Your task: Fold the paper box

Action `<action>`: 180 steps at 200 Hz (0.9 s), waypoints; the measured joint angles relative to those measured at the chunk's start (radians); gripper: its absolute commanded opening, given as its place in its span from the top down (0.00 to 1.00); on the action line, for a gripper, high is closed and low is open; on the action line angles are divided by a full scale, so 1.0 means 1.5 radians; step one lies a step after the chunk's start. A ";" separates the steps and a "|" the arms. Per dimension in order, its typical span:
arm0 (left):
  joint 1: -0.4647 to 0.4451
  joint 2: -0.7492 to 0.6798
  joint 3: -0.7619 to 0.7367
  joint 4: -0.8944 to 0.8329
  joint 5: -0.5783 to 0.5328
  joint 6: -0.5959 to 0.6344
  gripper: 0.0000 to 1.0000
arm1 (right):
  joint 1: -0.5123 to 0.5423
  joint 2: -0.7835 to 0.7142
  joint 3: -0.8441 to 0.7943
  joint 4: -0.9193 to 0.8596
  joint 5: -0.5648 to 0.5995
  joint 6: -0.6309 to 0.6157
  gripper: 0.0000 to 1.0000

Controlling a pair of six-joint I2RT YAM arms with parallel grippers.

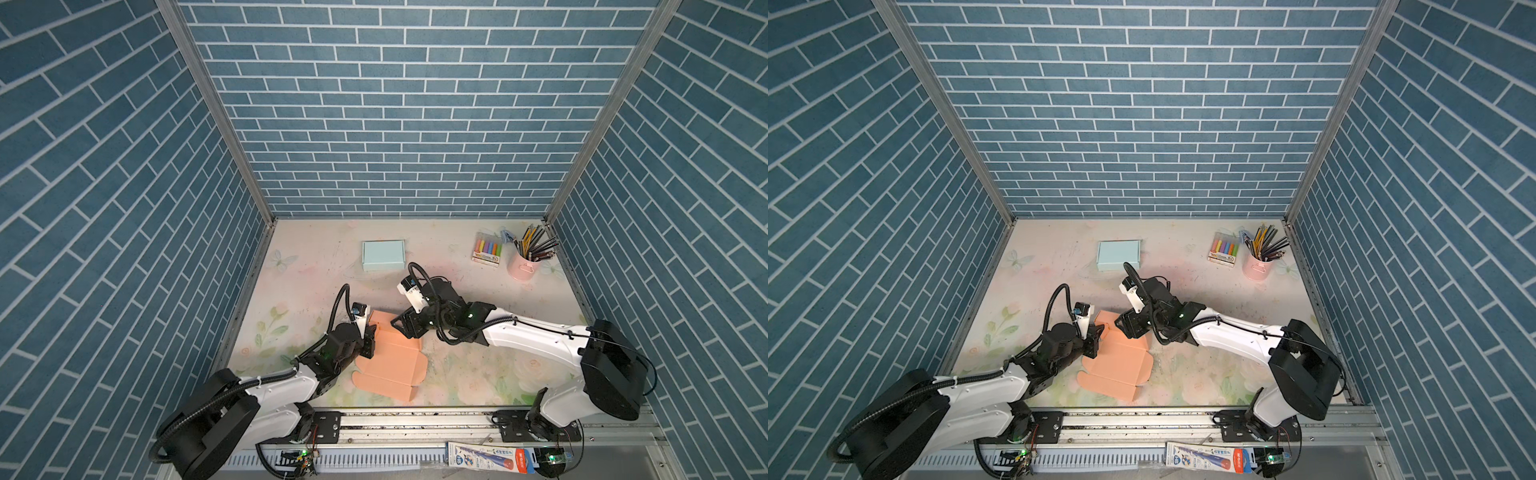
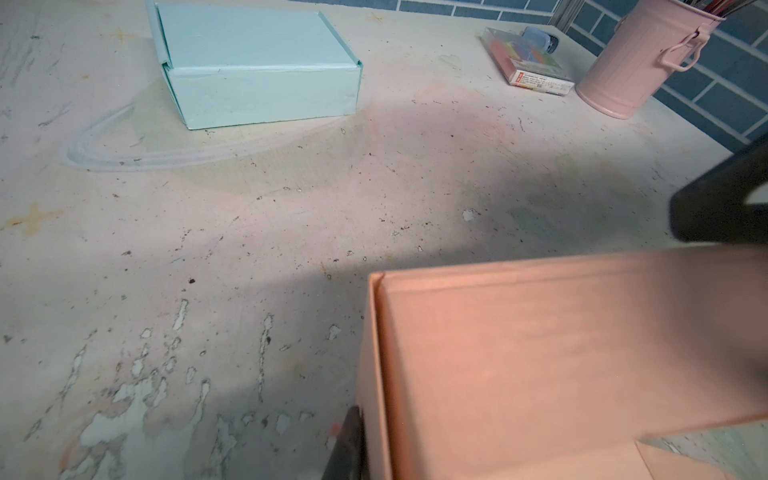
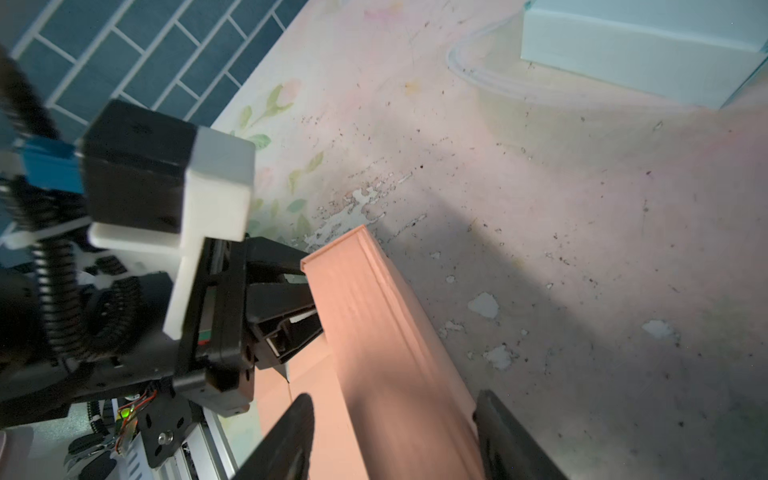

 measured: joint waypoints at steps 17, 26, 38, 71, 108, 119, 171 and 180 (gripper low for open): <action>-0.009 0.011 0.000 0.015 -0.012 0.003 0.85 | 0.000 0.017 0.000 0.000 -0.008 0.000 0.37; -0.011 0.013 0.000 0.018 -0.018 0.005 0.85 | 0.000 0.024 0.000 0.000 -0.011 0.000 0.38; -0.012 0.016 0.000 0.022 -0.022 0.007 0.86 | 0.000 0.033 0.000 0.000 -0.020 0.000 0.39; -0.013 0.022 0.000 0.029 -0.036 0.010 0.86 | 0.000 0.039 -0.001 0.007 -0.049 0.001 0.39; -0.013 0.044 0.001 0.054 -0.041 0.011 0.87 | 0.005 0.027 -0.039 0.038 -0.076 0.010 0.39; -0.013 0.048 0.001 0.059 -0.041 0.012 0.87 | 0.006 0.021 -0.054 0.051 -0.084 0.020 0.39; -0.015 0.050 0.001 0.061 -0.041 0.013 0.86 | 0.011 0.004 -0.081 0.090 -0.105 0.045 0.39; -0.015 0.050 0.001 0.061 -0.041 0.012 0.86 | 0.011 0.004 -0.081 0.091 -0.106 0.049 0.40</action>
